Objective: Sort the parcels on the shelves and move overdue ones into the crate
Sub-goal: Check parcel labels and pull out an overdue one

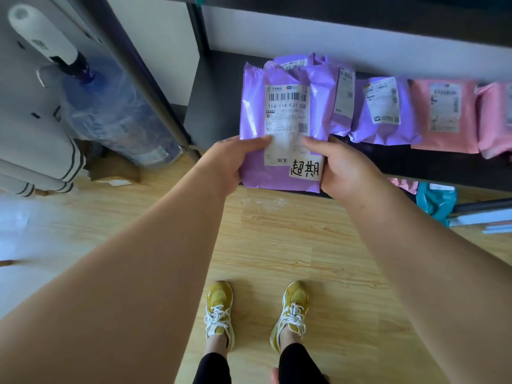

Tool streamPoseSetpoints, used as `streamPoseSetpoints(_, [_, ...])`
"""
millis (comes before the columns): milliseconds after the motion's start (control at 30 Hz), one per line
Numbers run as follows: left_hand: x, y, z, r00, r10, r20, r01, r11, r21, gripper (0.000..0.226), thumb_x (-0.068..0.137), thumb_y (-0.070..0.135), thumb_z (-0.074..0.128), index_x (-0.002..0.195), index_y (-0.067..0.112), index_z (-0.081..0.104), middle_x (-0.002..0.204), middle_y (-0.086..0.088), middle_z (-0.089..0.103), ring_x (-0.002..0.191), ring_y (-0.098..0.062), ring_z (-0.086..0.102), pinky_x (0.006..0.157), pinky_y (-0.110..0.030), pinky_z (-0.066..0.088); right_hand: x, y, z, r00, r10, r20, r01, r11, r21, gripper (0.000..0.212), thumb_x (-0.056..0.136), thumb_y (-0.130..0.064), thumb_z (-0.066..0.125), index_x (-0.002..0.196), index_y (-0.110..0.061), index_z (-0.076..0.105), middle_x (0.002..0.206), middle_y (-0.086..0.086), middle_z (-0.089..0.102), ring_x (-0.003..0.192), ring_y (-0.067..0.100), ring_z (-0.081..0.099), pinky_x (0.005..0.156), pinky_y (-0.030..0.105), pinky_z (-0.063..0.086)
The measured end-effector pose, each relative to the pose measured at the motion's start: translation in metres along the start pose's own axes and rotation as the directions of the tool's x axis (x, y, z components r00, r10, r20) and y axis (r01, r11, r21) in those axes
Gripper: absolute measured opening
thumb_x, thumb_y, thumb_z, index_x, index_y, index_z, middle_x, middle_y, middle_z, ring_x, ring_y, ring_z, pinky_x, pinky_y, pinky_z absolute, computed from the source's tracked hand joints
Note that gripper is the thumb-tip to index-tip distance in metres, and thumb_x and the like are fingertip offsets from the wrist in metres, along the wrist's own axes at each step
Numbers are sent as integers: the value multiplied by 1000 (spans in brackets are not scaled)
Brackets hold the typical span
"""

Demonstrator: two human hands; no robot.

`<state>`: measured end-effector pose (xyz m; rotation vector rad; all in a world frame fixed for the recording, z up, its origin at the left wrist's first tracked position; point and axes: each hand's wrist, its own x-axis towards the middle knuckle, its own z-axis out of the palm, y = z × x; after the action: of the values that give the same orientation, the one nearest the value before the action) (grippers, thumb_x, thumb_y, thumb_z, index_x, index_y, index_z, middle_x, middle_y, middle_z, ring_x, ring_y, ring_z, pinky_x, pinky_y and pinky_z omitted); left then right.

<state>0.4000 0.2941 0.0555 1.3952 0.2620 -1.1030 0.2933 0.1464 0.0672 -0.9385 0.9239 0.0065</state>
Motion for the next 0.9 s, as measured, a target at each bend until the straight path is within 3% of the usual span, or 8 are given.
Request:
streamPoseSetpoints(100, [-2,3,-2,1000,11,0,-11,997,-82,26,80,13,78,104,8,70,102,-10,75,90,-25,74,74,-37,60,1,0,-2,1000,-4,26,3,1000,23,37,91,-7,61,129,-4,59,119,17,69,105,32,69,87,48,57])
streamPoseSetpoints(267, [-3,3,-7,999,32,42,-27,992,-124,22,83,13,75,104,9,69,103,-8,75,93,-21,73,82,-34,59,-1,1,-11,999,-33,-2,33,997,-73,29,86,-1,66,115,-6,67,111,15,73,103,31,70,93,48,55])
streamPoseSetpoints(400, [-2,-3,-9,999,33,33,-28,988,-151,27,82,13,75,107,8,69,106,-9,75,96,-22,72,84,-34,58,-2,4,-10,998,-51,-25,49,995,-83,23,85,1,67,107,-6,69,107,16,73,96,30,71,90,46,57])
streamPoseSetpoints(633, [-7,-13,-14,1000,20,0,-20,982,-189,26,84,11,73,109,6,69,105,-11,75,89,-21,74,82,-35,60,-6,12,-8,1000,-14,0,14,997,-78,28,86,-3,67,114,-4,67,108,17,73,95,30,72,83,45,59])
streamPoseSetpoints(767, [-25,-18,-17,998,-31,-55,21,987,-161,18,86,14,73,102,7,70,101,-10,75,83,-21,74,80,-36,60,-26,15,-5,1000,-2,1,2,988,-152,17,84,-6,70,101,-11,70,100,12,74,84,25,72,80,40,58])
streamPoseSetpoints(900, [-57,-14,-13,993,-46,-106,37,996,-85,37,80,17,78,113,2,69,105,-12,75,93,-26,72,89,-43,57,-63,8,-1,999,-5,-36,-3,977,-213,25,81,-2,72,105,-11,72,95,10,76,82,23,74,76,35,59])
